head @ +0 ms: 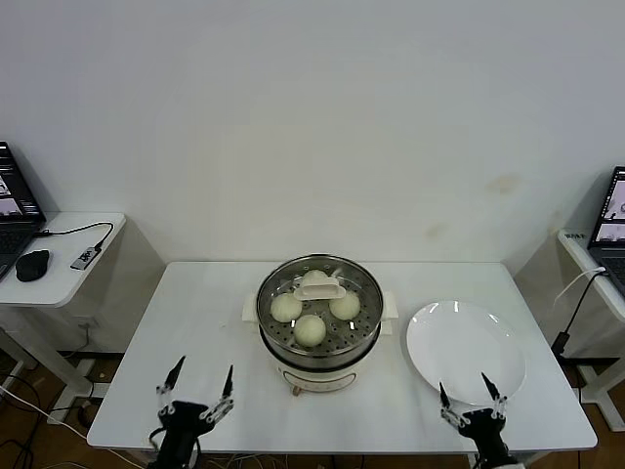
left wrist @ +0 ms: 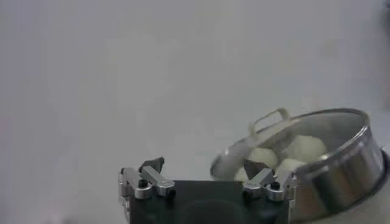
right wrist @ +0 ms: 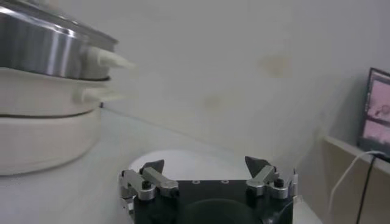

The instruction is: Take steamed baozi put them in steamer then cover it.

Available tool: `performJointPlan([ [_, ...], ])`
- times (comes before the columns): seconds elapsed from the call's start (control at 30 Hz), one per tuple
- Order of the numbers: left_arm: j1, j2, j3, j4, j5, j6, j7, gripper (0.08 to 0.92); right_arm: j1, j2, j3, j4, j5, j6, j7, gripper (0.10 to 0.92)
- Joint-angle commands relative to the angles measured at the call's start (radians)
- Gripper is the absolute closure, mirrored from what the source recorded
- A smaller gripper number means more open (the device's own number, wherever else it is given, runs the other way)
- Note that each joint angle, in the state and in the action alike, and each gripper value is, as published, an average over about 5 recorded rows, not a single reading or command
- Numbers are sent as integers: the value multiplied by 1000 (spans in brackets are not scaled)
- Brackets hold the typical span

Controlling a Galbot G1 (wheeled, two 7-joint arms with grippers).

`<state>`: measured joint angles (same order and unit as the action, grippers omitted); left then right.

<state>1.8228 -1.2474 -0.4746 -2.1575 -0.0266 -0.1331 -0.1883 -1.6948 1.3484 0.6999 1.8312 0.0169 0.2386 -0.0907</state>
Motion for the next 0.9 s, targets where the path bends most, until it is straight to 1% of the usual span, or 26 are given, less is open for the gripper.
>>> performJointPlan([
  [0.03, 99, -30, -72, 122, -280, -119, -12, 177, -103, -61, -50, 76, 134, -13, -28, 203],
  [0.17, 98, -45, -65, 112, -287, -114, 13, 177, -118, -72, -61, 100, 167, -34, -31, 203],
  [0.37, 93, -60, -49, 112, -285, -93, 39, 177, -138, -82, -74, 123, 178, -61, -25, 203],
  [0.9, 97, -51, -44, 118, -252, -63, 74, 177, -141, -92, -82, 130, 173, -77, -19, 203],
])
